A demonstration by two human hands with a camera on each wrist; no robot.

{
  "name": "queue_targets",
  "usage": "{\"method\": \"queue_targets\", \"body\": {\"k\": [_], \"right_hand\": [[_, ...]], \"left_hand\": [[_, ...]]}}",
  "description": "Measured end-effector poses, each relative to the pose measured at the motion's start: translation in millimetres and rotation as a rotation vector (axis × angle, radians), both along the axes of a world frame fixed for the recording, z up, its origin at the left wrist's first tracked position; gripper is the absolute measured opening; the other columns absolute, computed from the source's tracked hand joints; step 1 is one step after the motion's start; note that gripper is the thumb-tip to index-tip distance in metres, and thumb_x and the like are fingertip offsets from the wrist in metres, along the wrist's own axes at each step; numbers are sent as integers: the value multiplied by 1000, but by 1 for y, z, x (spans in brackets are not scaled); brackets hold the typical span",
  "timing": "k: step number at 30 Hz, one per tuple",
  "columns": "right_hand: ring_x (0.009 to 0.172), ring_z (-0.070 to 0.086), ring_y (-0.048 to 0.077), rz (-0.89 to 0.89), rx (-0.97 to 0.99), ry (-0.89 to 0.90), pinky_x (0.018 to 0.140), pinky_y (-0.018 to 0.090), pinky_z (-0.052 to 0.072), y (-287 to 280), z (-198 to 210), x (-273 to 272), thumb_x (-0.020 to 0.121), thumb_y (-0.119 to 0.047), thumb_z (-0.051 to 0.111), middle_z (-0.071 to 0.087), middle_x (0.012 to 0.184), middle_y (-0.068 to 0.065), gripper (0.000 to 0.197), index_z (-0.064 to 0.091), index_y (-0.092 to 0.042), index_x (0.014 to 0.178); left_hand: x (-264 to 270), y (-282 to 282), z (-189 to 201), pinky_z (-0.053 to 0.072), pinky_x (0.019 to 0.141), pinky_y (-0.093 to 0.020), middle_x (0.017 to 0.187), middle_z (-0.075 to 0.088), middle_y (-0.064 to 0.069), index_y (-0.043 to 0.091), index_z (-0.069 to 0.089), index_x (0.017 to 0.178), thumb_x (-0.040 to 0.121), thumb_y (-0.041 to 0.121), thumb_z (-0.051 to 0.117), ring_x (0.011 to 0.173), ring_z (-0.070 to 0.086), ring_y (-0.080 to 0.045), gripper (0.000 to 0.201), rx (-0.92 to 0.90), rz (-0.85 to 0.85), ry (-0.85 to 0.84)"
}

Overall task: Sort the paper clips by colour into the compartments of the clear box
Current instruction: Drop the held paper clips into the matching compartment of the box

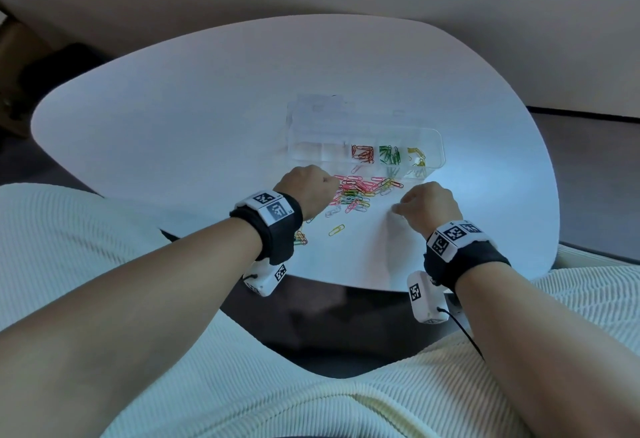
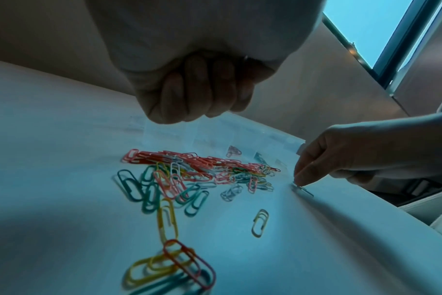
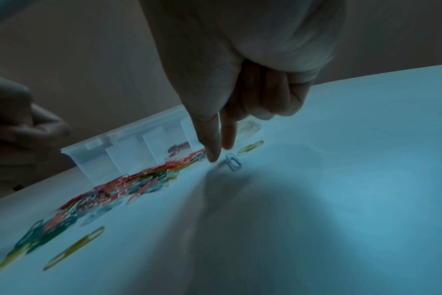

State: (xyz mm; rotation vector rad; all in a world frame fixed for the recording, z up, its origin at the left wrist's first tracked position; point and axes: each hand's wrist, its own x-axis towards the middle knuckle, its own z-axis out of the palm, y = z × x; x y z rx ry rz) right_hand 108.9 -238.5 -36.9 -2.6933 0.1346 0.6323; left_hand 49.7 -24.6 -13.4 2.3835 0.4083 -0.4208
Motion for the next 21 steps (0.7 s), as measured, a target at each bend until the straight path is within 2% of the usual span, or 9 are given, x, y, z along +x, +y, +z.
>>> {"method": "queue_targets", "body": {"k": [3,6,8,9,11,13,16,19,21], "right_hand": [[76,66,27,32,-52,70,69,30,52,-2,3,1,77,-28,78,70,85,7,13,69,-18,79],[75,66,27,55,-48,91,66,29,51,0,2,-2,79,-26,74,68,81,7,12,68,-16,76],[69,61,26,94,-47,117,59,26,44,3,3,-5,82,-25,66,63,73,6,17,61,-13,70],[67,56,26,107,-31,140,56,26,39,5,3,-6,84,-24,59,59,70,6,21,54,-12,68],[64,46,24,64,79,205,56,28,32,8,7,-7,89,-23,44,52,73,8,25,45,-10,68],[56,37,21,-32,228,247,53,27,28,10,12,-5,91,-23,37,46,69,8,28,40,-12,66],[48,27,17,-156,411,248,47,25,23,12,23,-2,86,-23,38,38,56,4,22,36,-15,65],[44,17,14,-222,613,319,45,22,16,13,32,-4,81,-16,39,29,52,-1,21,27,-20,64],[50,11,15,-269,752,391,47,23,12,13,34,-4,79,-13,39,24,56,1,24,23,-22,63]], "left_hand": [[-1,-4,-5,30,55,-29,60,44,-2,17,35,57,90,34,41,59,41,-25,37,112,-79,67],[-3,-6,-14,41,70,-35,80,55,-6,15,46,77,98,20,35,79,51,-29,25,74,-177,105],[-7,-5,-18,45,80,-39,90,58,-5,16,50,98,95,8,35,87,54,-30,17,50,-196,127],[-9,-5,-19,45,85,-40,89,58,-3,19,50,102,92,5,35,88,55,-29,23,66,-206,132],[-10,-4,-21,42,93,-42,90,61,-2,21,53,99,90,8,35,89,57,-28,24,112,-216,125],[-9,-6,-20,47,87,-40,90,64,-5,17,57,93,92,20,38,89,59,-30,20,179,-234,97],[-8,-10,-18,50,77,-35,92,65,-3,18,61,95,91,34,48,88,60,-26,21,298,-286,92],[-7,-12,-21,49,77,-34,99,65,-2,18,62,103,92,32,50,93,59,-26,21,369,-328,92],[-6,-13,-22,48,76,-34,100,65,-2,18,62,104,93,28,50,94,59,-26,19,366,-324,88]]}}
